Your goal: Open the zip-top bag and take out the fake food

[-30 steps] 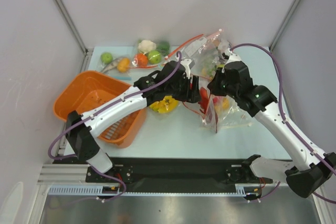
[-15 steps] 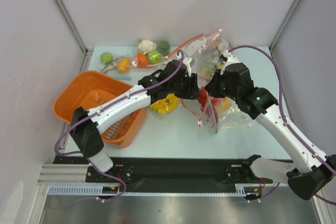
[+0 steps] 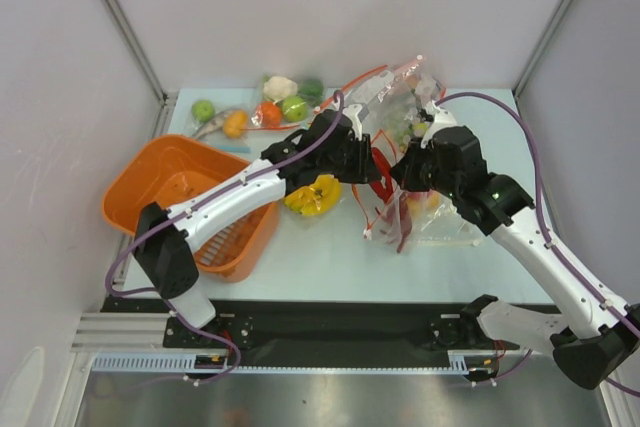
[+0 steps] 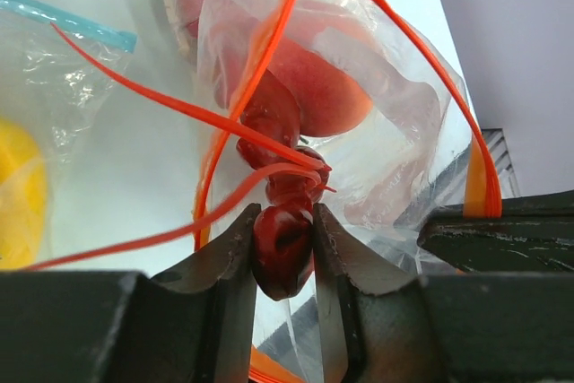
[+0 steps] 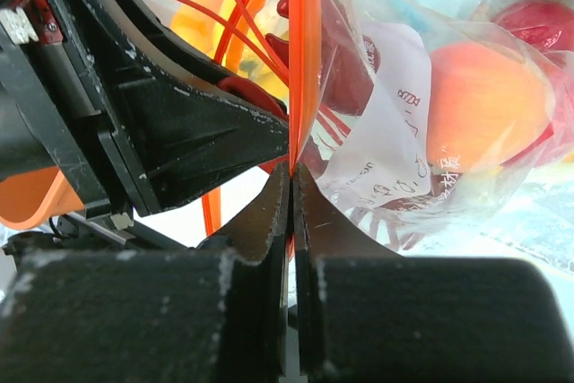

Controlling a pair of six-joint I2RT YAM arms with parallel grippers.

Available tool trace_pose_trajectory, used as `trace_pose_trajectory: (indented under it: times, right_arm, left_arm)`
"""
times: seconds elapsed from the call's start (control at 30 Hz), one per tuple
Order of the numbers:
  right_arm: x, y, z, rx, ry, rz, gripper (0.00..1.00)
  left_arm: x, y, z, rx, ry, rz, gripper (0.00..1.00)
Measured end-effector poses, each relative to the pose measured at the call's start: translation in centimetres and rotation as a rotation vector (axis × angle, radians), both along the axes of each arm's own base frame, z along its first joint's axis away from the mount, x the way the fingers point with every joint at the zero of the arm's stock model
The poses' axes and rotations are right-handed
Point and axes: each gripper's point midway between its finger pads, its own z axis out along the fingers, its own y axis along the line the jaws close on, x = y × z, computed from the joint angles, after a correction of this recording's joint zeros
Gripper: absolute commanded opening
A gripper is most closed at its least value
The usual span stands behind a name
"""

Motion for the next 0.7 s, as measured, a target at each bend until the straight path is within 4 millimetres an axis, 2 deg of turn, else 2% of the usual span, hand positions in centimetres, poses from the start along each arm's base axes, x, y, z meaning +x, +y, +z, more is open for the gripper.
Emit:
trace_pose_trajectory:
  times: [0.17, 0.4, 0.53, 0.57, 0.63, 0.67, 0.7]
  right_arm:
    - [0.0, 0.0, 0.0, -0.003, -0.001, 0.002, 0.00]
    - [0.4, 0.2, -0.3, -0.011, -0.002, 0.005, 0.00]
    - [1.3, -0.4, -0.3, 0.014, 0.004, -0.005, 0.01]
    - [1.7, -0.9, -0.3, 0.026, 0.005, -0.015, 0.03]
    - [2.5, -1.8, -0.4, 0.049, 0.015, -0.033, 0.16]
    - [2.9, -2.3, -0.6, 0.060, 0.023, -0.040, 0.30]
    - [3.2, -2.6, -0.6, 0.071, 0.029, -0.045, 0.35]
  left_arm:
    - [0.2, -0.3, 0.0, -0.041, 0.019, 0.000, 0.00]
    - [0.6, 0.0, -0.4, -0.095, 0.047, 0.009, 0.00]
    - [0.8, 0.5, -0.7, -0.121, 0.068, 0.011, 0.00]
    - [0.9, 0.7, -0.7, -0.126, 0.071, 0.011, 0.00]
    - [1.0, 0.8, -0.8, -0.139, 0.076, 0.006, 0.00]
    - [1.0, 0.8, -0.8, -0.144, 0.076, 0.004, 0.00]
    - [1.0, 0.8, -0.8, -0.150, 0.076, 0.000, 0.00]
